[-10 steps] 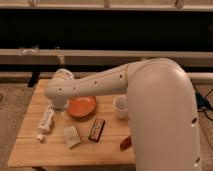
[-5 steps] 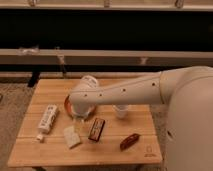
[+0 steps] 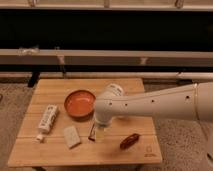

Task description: Place the pepper on the white sponge

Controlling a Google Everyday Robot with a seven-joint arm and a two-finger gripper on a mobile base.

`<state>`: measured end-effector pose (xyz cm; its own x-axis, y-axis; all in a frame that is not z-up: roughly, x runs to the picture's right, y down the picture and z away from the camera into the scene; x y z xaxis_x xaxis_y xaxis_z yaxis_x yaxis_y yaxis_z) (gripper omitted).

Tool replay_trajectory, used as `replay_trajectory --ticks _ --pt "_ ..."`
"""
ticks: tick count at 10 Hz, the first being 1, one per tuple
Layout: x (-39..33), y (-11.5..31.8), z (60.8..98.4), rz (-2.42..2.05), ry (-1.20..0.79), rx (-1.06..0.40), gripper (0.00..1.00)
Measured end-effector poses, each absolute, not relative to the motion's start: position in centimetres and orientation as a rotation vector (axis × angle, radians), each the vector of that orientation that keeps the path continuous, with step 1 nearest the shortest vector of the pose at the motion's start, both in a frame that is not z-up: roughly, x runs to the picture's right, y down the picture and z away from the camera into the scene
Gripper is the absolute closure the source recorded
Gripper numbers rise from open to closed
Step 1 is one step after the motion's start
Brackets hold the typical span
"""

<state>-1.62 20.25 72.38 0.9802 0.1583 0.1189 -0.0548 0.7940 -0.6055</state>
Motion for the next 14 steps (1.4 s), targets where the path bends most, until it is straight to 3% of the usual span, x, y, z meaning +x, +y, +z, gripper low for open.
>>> replay_trajectory --ticks 6,14 --pt "8.9 26.1 74.3 0.251 -0.054 -0.729 0.20" --pt "12.9 26.9 77.3 0.248 0.041 -0.716 0.20"
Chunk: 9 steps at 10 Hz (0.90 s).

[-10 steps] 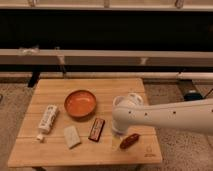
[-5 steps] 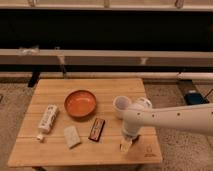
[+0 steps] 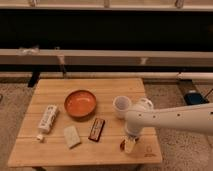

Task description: Place the pepper on the white sponge

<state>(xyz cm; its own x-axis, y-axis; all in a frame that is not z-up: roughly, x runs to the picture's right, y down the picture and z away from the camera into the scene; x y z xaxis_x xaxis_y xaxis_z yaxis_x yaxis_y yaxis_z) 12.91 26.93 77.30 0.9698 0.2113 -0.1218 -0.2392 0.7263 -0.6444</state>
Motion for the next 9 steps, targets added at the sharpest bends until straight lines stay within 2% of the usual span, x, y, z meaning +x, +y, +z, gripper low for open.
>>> replay_trajectory --ticks 2,3,4,9 --pt "13.2 27.3 77.2 0.239 0.060 -0.711 0.23" --pt "13.3 27.6 77.2 0.238 0.068 -0.711 0.30" --pt "13.3 27.9 77.1 0.240 0.071 -0.706 0.42" --pt "12.8 28.1 76.9 0.264 0.078 -0.689 0.90"
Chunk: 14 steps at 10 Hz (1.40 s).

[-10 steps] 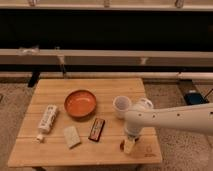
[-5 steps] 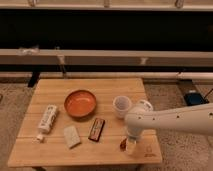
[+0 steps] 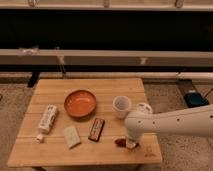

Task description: Place the pepper on the white sponge

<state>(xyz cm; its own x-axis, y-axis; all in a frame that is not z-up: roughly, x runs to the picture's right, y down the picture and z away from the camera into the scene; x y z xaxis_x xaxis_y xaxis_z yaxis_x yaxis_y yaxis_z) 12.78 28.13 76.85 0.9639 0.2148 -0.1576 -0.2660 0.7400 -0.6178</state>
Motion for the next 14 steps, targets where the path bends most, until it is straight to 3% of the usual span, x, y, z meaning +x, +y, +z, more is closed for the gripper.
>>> replay_trajectory --ticks 1,2,9,14 --pt "11.9 27.6 76.8 0.262 0.084 -0.693 0.98" --pt "10.9 27.1 76.8 0.258 0.083 -0.696 1.00" --pt "-2.3 19.5 76.1 0.115 -0.039 -0.692 1.00" --pt "-12.9 18.5 75.2 -0.103 -0.166 -0.722 1.00"
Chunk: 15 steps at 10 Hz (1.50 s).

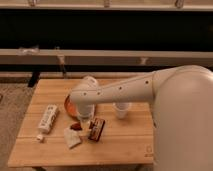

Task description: Place the pepper on the white sponge

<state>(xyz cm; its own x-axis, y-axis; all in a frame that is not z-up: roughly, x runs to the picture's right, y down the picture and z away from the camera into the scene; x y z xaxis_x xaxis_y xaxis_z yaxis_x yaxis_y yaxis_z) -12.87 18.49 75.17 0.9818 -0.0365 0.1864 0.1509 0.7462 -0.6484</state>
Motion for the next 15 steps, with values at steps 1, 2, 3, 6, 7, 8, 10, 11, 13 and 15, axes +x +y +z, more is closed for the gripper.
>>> replay_trajectory --ticks 1,2,3,6,7,8,10,11,13,15 --pt "-15.0 19.1 74.9 -0.159 -0.196 -0.734 1.00" --pt "-16.2 19.5 74.8 -0.191 -0.213 -0.745 1.00" --pt "-16.8 20.0 75.0 -0.207 -0.220 -0.757 1.00" --pt "-16.7 20.8 75.6 -0.238 -0.217 -0.785 1.00" --pt "-16.6 20.9 75.6 -0.244 -0.213 -0.790 1.00" --pt "-16.6 21.2 75.7 -0.250 -0.211 -0.794 1.00" --pt "-16.7 21.2 75.6 -0.260 -0.216 -0.791 1.00" --pt "-17.1 21.1 75.4 -0.271 -0.221 -0.787 1.00" --pt "-17.7 21.0 75.4 -0.283 -0.228 -0.781 1.00" --pt "-17.6 21.2 76.3 -0.280 -0.228 -0.784 1.00"
